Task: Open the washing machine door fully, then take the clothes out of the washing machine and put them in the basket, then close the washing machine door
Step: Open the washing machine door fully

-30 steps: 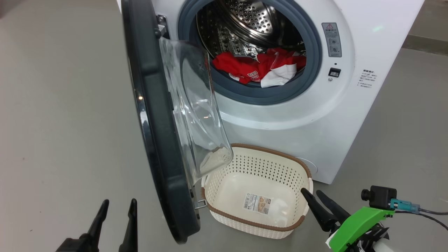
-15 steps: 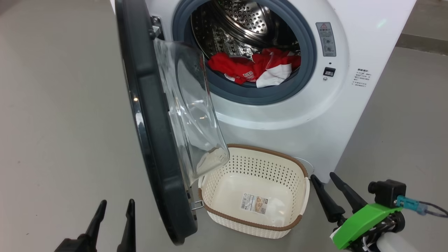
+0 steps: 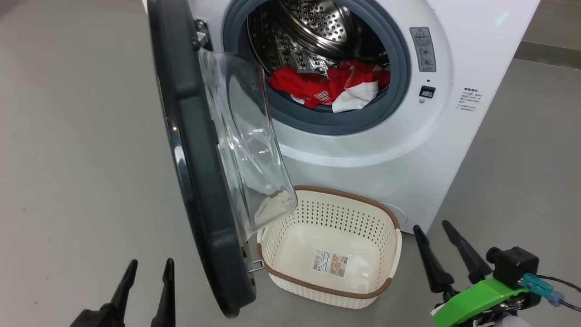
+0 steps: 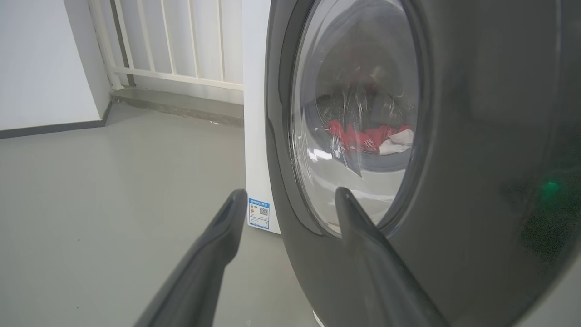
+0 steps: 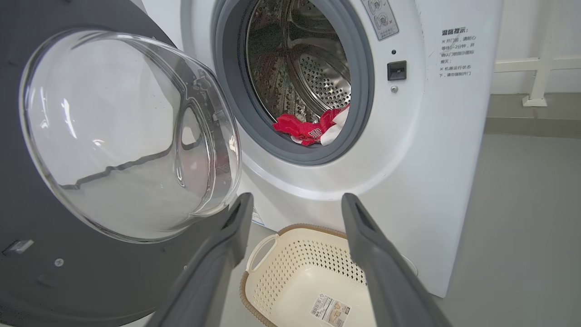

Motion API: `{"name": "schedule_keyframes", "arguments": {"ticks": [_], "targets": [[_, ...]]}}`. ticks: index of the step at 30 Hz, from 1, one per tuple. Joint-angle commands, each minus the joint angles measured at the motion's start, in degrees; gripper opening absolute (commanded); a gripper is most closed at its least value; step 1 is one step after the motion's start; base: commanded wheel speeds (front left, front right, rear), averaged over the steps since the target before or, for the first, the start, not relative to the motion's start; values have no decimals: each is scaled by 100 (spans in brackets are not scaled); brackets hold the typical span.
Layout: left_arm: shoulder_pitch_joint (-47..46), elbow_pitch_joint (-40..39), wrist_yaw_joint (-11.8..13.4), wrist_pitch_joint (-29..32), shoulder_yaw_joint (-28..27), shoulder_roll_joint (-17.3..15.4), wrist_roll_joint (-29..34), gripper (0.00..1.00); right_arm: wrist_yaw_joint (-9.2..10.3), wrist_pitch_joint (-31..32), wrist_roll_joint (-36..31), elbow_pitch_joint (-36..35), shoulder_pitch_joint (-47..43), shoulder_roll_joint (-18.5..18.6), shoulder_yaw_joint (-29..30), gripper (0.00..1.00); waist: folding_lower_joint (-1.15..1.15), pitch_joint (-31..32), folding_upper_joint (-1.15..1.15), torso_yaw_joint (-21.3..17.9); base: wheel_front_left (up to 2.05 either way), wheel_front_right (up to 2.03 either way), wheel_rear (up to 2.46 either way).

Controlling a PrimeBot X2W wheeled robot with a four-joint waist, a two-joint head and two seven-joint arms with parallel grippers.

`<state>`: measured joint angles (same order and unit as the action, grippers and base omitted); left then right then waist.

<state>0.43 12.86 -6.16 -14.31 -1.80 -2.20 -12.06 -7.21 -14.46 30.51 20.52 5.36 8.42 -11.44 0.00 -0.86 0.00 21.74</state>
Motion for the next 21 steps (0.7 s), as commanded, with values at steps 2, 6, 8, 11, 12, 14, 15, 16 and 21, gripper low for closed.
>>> {"name": "schedule_keyframes", "arguments": {"ticks": [2, 6, 8, 11, 12, 14, 15, 16, 21], "targets": [[-63, -138, -8, -69, -222, -67, 44, 100, -28, -53, -307, -342, -54, -84, 191, 100, 0, 15, 0, -5, 0, 0, 0], [-42, -156, -7, -69, -230, -67, 63, 100, -28, -53, -594, -495, -211, -228, 514, 100, 0, 34, 0, -7, 0, 0, 0], [-35, -161, -7, -69, -228, -67, 70, 100, -28, -53, -734, -511, -304, -276, 641, 100, 0, 41, 0, -2, 0, 0, 0], [-36, -157, -8, -69, -227, -67, 73, 100, -28, -53, -836, -477, -398, -318, 722, 100, 0, 45, 0, 3, 0, 0, 0], [-36, -154, -8, -69, -226, -67, 73, 100, -28, -53, -895, -450, -445, -334, 769, 100, 0, 47, 0, 5, 0, 0, 0], [-32, -148, -8, -69, -221, -67, 70, 100, -28, -53, -986, -384, -530, -373, 854, 100, 0, 52, 0, 6, 0, 0, 0], [-29, -144, -6, -69, -214, -67, 67, 100, -28, -53, -1029, -335, -573, -392, 887, 100, 0, 56, 0, 7, 0, 0, 0], [-24, -137, -5, -69, -206, -67, 66, 100, -28, -53, -1059, -280, -611, -411, 905, 100, 0, 63, 0, 8, 0, 0, 0], [-1, -111, -5, -69, -186, -67, 66, 100, -28, -53, -1290, -120, -709, -472, 971, 100, 0, 94, 0, 0, 0, 0, 0]]}}
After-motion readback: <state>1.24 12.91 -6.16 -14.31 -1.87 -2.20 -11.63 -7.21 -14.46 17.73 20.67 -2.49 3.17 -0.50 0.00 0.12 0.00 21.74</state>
